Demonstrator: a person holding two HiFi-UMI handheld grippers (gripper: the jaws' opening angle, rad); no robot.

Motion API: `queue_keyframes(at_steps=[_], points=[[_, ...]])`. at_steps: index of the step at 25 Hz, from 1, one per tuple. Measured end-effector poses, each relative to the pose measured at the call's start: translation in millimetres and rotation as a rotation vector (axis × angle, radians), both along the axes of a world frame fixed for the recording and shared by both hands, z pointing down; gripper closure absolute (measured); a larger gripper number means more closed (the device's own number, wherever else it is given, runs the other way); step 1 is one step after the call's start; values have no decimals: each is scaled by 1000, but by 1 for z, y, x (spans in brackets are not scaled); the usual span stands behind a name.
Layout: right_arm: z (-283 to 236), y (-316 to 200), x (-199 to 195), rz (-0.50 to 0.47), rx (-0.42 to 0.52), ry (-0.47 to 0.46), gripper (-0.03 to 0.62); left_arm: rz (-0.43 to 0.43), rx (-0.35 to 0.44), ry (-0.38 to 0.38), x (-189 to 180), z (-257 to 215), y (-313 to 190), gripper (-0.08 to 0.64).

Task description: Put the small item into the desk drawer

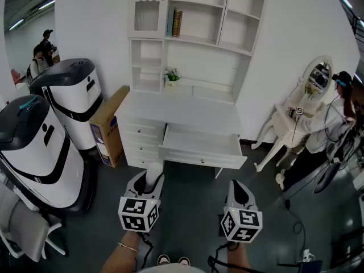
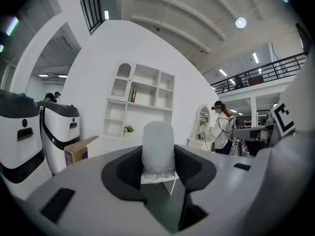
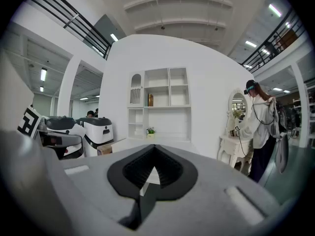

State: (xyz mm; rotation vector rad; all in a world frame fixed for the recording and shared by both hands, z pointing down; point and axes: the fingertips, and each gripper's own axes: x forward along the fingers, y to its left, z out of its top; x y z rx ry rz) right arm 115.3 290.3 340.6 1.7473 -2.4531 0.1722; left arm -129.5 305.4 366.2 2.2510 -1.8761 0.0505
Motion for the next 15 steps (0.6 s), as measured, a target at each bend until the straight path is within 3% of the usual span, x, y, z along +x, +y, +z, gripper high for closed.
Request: queue_keyframes(at_steps=[15], points=[[3, 5, 5, 48, 5, -15, 589, 34, -21, 12, -4, 11, -1, 390]])
